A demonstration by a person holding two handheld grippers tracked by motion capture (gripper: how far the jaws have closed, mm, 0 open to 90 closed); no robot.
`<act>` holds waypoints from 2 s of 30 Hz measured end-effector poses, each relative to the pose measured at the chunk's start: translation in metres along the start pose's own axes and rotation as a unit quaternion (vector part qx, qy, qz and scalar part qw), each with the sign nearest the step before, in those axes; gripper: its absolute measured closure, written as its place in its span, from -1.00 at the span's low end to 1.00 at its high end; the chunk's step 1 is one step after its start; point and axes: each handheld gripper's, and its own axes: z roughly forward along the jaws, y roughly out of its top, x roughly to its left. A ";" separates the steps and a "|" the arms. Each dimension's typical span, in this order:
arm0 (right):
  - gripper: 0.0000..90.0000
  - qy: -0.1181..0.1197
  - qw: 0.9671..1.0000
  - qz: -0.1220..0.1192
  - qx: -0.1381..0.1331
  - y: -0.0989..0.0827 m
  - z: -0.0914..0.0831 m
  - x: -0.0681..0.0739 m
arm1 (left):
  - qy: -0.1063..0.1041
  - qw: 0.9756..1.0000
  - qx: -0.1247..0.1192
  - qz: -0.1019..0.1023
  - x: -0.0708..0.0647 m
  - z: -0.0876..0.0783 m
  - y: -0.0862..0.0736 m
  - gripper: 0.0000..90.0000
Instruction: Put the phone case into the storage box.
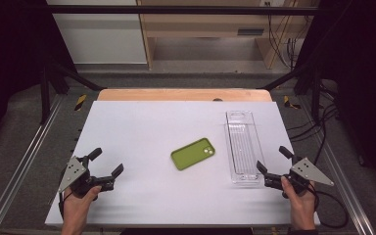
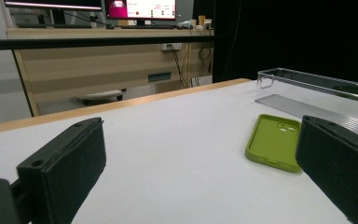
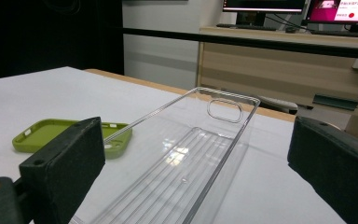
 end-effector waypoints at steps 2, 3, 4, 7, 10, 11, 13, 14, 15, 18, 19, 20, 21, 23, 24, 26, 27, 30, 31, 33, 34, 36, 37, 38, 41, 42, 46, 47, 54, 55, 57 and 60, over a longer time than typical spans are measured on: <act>-0.91 0.002 1.000 0.002 0.002 0.000 0.001 0.000 | 0.000 1.000 0.010 -0.004 -0.003 -0.001 -0.001 -0.96; -0.91 0.002 1.000 0.002 0.002 0.000 0.001 0.000 | 0.000 1.000 0.010 -0.004 -0.003 -0.001 -0.001 -0.96; -0.91 0.001 1.000 0.001 0.003 -0.001 0.001 0.001 | -0.004 1.000 0.018 -0.003 -0.007 0.000 -0.002 -0.96; -0.91 0.002 1.000 0.004 0.004 -0.001 0.001 0.001 | -0.010 1.000 0.021 -0.009 -0.011 0.001 -0.001 -0.97; -0.92 -0.001 1.000 0.009 0.003 -0.001 -0.001 0.002 | -0.015 0.999 0.025 -0.016 -0.020 0.007 0.005 -0.97; -0.92 -0.001 1.000 0.009 0.003 -0.001 -0.001 0.002 | -0.015 0.999 0.025 -0.016 -0.020 0.007 0.005 -0.97; -0.93 -0.005 1.000 0.011 0.002 -0.001 -0.001 0.002 | -0.018 0.999 0.041 -0.010 -0.028 0.014 0.010 -0.96; -0.93 -0.006 1.000 0.011 0.001 -0.001 -0.001 0.002 | -0.023 0.999 0.047 -0.005 -0.030 0.017 0.011 -0.96; -0.93 -0.008 1.000 0.011 0.001 -0.001 -0.001 0.002 | -0.027 0.998 0.052 -0.001 -0.033 0.020 0.013 -0.96; -0.93 -0.008 1.000 0.012 0.001 -0.001 -0.001 0.004 | -0.042 0.996 0.072 0.016 -0.040 0.032 0.017 -0.96; -0.93 -0.009 1.000 0.011 0.001 -0.001 -0.002 0.003 | -0.049 0.995 0.080 0.019 -0.042 0.037 0.018 -0.96; -0.93 -0.009 1.000 0.012 0.002 -0.001 -0.002 0.003 | -0.054 0.995 0.087 0.023 -0.044 0.043 0.019 -0.96; -0.93 -0.010 1.000 0.012 0.002 -0.002 -0.002 0.003 | -0.058 0.993 0.095 0.030 -0.046 0.048 0.020 -0.96; -0.93 -0.012 1.000 0.013 -0.001 -0.001 -0.002 0.003 | -0.067 0.991 0.105 0.041 -0.049 0.058 0.021 -0.96; -0.94 -0.012 1.000 0.013 -0.001 -0.001 -0.002 0.003 | -0.069 0.991 0.109 0.046 -0.051 0.062 0.022 -0.96; -0.94 -0.012 1.000 0.012 0.000 -0.001 -0.001 0.003 | -0.073 0.989 0.113 0.056 -0.054 0.070 0.023 -0.94; -0.94 -0.013 1.000 0.011 0.000 -0.001 -0.001 0.004 | -0.073 0.989 0.115 0.058 -0.055 0.074 0.024 -0.94; -0.94 -0.012 1.000 0.010 0.005 -0.001 0.000 0.004 | -0.083 0.987 0.125 0.062 -0.057 0.088 0.025 -0.94; -0.94 -0.013 1.000 0.007 0.005 -0.001 0.000 0.004 | -0.087 0.986 0.128 0.062 -0.058 0.093 0.026 -0.94; -0.94 -0.013 1.000 0.007 0.005 -0.001 0.000 0.005 | -0.090 0.985 0.134 0.065 -0.059 0.098 0.027 -0.94; -0.94 -0.009 1.000 0.007 0.003 -0.001 0.000 0.006 | -0.097 0.982 0.144 0.067 -0.062 0.108 0.028 -0.93; -0.94 -0.007 1.000 0.005 0.005 -0.001 0.000 0.007 | -0.103 0.980 0.154 0.070 -0.066 0.118 0.029 -0.93; -0.94 -0.007 1.000 0.004 0.006 -0.001 0.000 0.008 | -0.106 0.979 0.159 0.073 -0.068 0.123 0.030 -0.93; -0.94 -0.007 1.000 0.003 0.008 0.000 0.000 0.008 | -0.109 0.978 0.164 0.075 -0.070 0.127 0.030 -0.93; -0.94 -0.004 1.000 0.001 0.008 -0.001 0.002 0.009 | -0.117 0.973 0.181 0.076 -0.075 0.141 0.030 -0.93; -0.94 -0.003 1.000 0.000 0.008 -0.001 0.003 0.009 | -0.119 0.972 0.186 0.078 -0.076 0.145 0.029 -0.93; -0.94 0.001 1.000 0.012 0.004 -0.001 0.003 0.009 | -0.123 0.969 0.204 0.071 -0.078 0.158 0.026 -0.92; -0.94 0.001 1.000 0.011 0.005 -0.001 0.002 0.008 | -0.124 0.968 0.208 0.068 -0.078 0.161 0.026 -0.92; -0.95 -0.001 1.000 0.009 0.003 -0.001 0.001 0.008 | -0.124 0.965 0.219 0.073 -0.083 0.176 0.025 -0.91; -0.95 0.000 1.000 0.008 0.003 -0.001 0.002 0.009 | -0.126 0.964 0.222 0.073 -0.084 0.178 0.025 -0.89; -0.95 0.000 1.000 0.005 0.004 -0.001 0.002 0.010 | -0.128 0.963 0.226 0.076 -0.084 0.180 0.025 -0.85; -0.95 0.003 1.000 0.004 0.003 0.000 0.002 0.011 | -0.129 0.961 0.231 0.076 -0.087 0.186 0.025 -0.75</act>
